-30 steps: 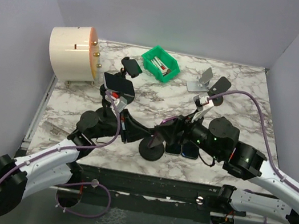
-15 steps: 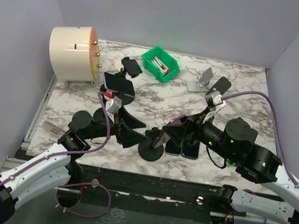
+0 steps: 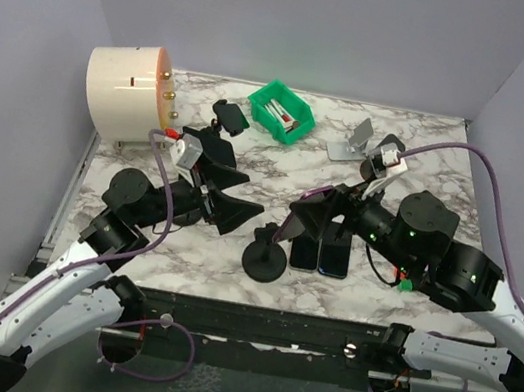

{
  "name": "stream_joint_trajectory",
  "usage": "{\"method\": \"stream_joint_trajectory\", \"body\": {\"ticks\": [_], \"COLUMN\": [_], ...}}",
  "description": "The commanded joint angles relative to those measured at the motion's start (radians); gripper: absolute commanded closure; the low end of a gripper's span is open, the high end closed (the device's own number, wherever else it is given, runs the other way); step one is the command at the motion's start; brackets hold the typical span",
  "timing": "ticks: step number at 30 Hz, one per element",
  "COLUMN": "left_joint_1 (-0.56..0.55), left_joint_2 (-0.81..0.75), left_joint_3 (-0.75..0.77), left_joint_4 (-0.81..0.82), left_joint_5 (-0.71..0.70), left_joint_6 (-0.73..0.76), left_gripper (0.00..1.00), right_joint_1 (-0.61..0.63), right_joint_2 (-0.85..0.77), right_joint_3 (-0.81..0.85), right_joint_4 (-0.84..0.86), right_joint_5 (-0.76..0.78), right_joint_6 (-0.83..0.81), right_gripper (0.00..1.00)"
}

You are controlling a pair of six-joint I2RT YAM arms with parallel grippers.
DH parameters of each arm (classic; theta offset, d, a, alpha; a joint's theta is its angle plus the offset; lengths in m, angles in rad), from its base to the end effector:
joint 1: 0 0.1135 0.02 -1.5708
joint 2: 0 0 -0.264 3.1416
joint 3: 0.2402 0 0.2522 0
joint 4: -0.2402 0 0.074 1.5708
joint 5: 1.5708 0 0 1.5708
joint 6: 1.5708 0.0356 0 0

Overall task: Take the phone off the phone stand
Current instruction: Remove the phone from the phone stand, then place the phone at the center of the board.

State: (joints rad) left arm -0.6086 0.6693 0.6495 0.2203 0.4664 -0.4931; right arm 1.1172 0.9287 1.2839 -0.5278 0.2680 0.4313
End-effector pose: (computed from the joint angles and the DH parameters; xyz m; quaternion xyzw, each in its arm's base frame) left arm 0.1244 -0.1062 0.3535 0.2142 0.6043 -0.5189 0.5654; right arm 0.0862 0.1553 0.4478 -0.1741 0.7433 0.3728 0.5275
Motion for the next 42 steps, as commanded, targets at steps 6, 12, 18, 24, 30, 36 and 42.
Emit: {"method": "stream_joint_trajectory", "body": {"ticks": [6, 12, 18, 24, 30, 36, 42], "left_joint_1": [0.001, -0.014, -0.093, -0.255, -0.289, -0.291, -0.29], "left_joint_2": [0.068, 0.11, 0.166, 0.262, 0.302, 0.324, 0.342], "left_joint_3": [0.051, 0.108, 0.182, 0.261, 0.279, 0.288, 0.295], "left_joint_4": [0.011, -0.028, -0.071, -0.164, -0.182, -0.181, -0.176], "left_joint_5": [0.06, 0.044, -0.031, -0.166, -0.226, -0.232, -0.194], "left_joint_6": [-0.014, 0.082, 0.23, 0.389, 0.444, 0.453, 0.452], "left_gripper": [0.01, 0.01, 0.06, 0.1, 0.14, 0.25, 0.46], "right_joint_1": [-0.005, -0.005, -0.005, -0.005, -0.005, -0.005, -0.005], "right_joint_2": [0.071, 0.097, 0.132, 0.169, 0.171, 0.167, 0.162], "right_joint_3": [0.089, 0.113, 0.131, 0.157, 0.16, 0.144, 0.13], "right_joint_4": [-0.08, -0.097, -0.075, -0.066, -0.058, -0.042, -0.029], "right_joint_5": [0.243, 0.356, 0.366, 0.351, 0.335, 0.314, 0.297], "right_joint_6": [0.093, 0.116, 0.113, 0.111, 0.11, 0.107, 0.107], "right_gripper": [1.0, 1.0, 1.0, 1.0, 1.0, 1.0, 1.0]}}
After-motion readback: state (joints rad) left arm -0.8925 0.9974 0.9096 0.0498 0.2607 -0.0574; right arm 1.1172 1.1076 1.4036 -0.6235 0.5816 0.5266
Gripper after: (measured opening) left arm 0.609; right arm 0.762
